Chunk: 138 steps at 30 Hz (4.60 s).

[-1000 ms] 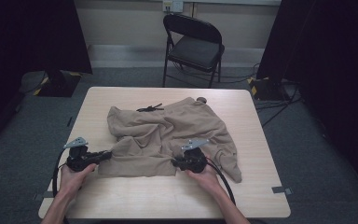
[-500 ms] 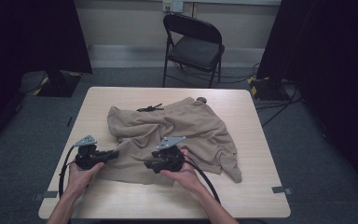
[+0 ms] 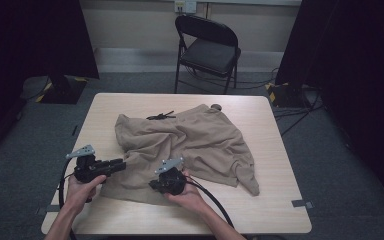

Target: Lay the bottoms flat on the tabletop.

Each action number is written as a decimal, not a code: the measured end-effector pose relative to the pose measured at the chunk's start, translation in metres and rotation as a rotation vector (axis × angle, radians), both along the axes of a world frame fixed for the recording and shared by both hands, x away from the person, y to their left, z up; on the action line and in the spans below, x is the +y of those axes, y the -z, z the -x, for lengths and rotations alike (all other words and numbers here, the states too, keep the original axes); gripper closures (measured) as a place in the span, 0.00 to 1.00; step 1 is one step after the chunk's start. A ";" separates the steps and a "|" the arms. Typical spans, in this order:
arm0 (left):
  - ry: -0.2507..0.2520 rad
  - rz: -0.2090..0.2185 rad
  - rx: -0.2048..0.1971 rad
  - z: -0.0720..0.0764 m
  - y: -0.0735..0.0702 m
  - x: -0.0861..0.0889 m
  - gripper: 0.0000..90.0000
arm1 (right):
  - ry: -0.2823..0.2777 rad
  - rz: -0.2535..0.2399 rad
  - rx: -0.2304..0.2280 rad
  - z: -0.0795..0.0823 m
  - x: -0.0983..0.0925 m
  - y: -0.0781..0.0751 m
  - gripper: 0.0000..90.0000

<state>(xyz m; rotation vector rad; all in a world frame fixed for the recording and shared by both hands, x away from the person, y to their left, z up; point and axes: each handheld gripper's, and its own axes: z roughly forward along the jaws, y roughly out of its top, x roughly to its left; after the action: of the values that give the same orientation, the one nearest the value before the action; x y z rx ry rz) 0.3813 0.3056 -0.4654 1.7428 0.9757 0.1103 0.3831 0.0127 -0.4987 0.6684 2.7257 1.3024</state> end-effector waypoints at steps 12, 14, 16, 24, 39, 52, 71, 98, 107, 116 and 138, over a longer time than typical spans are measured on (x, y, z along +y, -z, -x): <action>-0.046 -0.043 0.039 -0.005 0.005 0.002 0.65 | -0.233 0.018 0.035 0.058 0.012 -0.002 1.00; -0.048 -0.051 0.043 -0.006 0.007 0.002 0.67 | -0.257 0.018 0.034 0.064 0.012 -0.002 1.00; -0.060 -0.082 0.056 -0.009 0.012 0.001 0.68 | -0.262 0.022 0.038 0.066 0.011 -0.003 0.99; -0.006 -0.195 0.134 -0.009 0.033 -0.012 0.76 | -0.127 -0.078 0.015 0.039 -0.003 -0.023 0.79; 0.163 -0.169 0.143 0.005 0.028 -0.034 0.71 | 0.096 -0.002 0.001 -0.018 -0.022 -0.006 0.68; -0.020 -0.130 0.100 -0.013 0.025 -0.015 0.61 | 0.042 0.031 -0.039 0.013 -0.056 -0.003 0.69; 0.105 -0.166 0.137 -0.003 0.035 -0.041 0.71 | 0.245 -0.002 -0.075 -0.016 -0.099 -0.024 0.50; -0.089 -0.185 0.138 -0.013 0.032 0.004 0.60 | 0.137 0.047 -0.046 0.015 -0.036 -0.002 0.41; -0.110 -0.171 0.141 -0.015 0.032 0.010 0.54 | 0.176 -0.025 -0.032 -0.013 -0.035 -0.025 0.41; -0.122 -0.179 0.139 -0.021 0.032 0.005 0.50 | 0.407 0.069 -0.076 -0.087 -0.083 -0.025 0.19; -0.136 -0.171 0.107 -0.019 0.023 0.004 0.40 | 0.660 0.136 -0.100 -0.148 -0.127 0.002 0.16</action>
<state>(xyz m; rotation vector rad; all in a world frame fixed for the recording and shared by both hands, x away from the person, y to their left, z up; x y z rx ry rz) 0.4005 0.3095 -0.4887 1.8516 1.1927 0.1945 0.5315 -0.1147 -0.5005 1.2930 2.1815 0.9442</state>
